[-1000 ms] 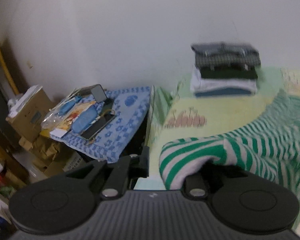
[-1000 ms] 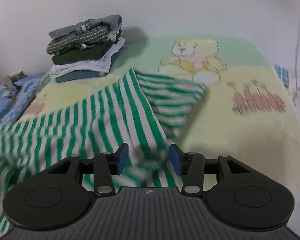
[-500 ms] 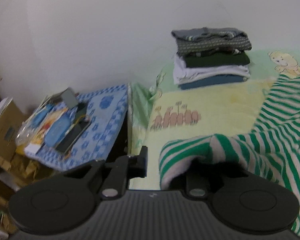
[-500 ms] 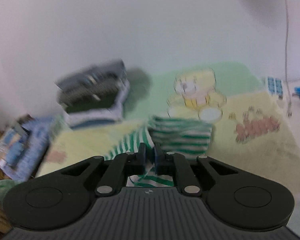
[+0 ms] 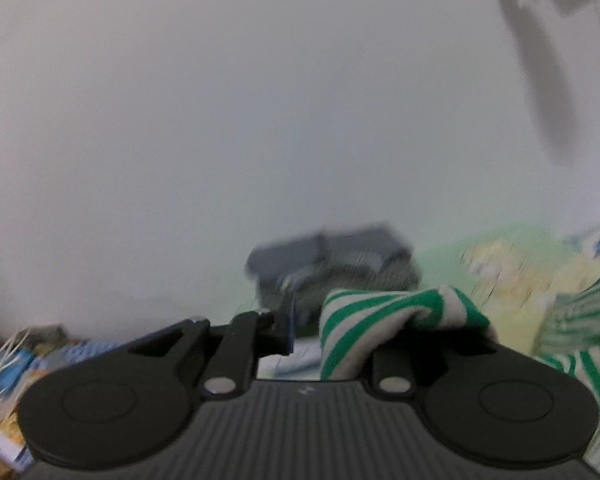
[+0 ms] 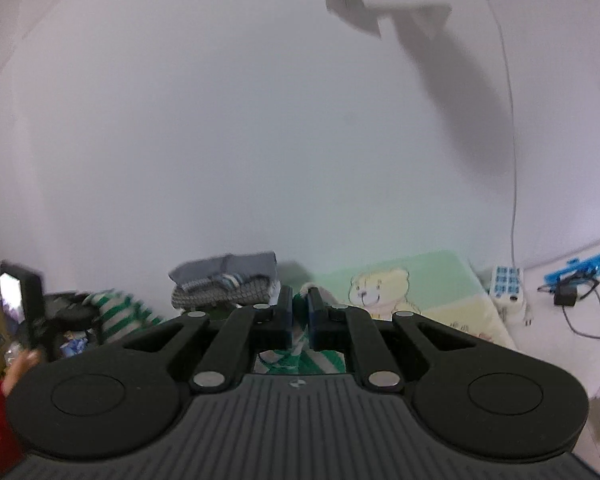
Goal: Fold clothes
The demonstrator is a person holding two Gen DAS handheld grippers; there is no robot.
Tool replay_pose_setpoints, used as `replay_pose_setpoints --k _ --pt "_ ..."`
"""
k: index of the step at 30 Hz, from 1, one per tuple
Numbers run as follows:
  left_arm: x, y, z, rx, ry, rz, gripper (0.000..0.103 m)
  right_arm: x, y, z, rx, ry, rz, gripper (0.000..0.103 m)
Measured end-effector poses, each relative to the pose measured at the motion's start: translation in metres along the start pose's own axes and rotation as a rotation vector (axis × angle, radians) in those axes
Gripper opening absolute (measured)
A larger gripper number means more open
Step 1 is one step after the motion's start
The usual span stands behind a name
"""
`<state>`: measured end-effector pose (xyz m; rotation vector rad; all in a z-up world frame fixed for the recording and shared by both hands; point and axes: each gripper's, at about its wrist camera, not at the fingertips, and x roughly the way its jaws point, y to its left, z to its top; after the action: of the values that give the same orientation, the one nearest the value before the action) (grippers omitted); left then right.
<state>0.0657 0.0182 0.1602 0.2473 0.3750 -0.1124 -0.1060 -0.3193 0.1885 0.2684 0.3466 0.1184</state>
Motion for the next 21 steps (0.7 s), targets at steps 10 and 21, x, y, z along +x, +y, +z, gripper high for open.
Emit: replay_pose_setpoints --k 10,21 --pt "0.025 -0.013 -0.051 0.067 0.104 0.022 0.045 0.000 0.053 -0.077 -0.176 0.357 0.180 0.008" --pt "0.000 0.021 -0.146 -0.051 0.306 0.032 0.042 0.091 0.070 -0.153 -0.318 0.720 0.354 0.023"
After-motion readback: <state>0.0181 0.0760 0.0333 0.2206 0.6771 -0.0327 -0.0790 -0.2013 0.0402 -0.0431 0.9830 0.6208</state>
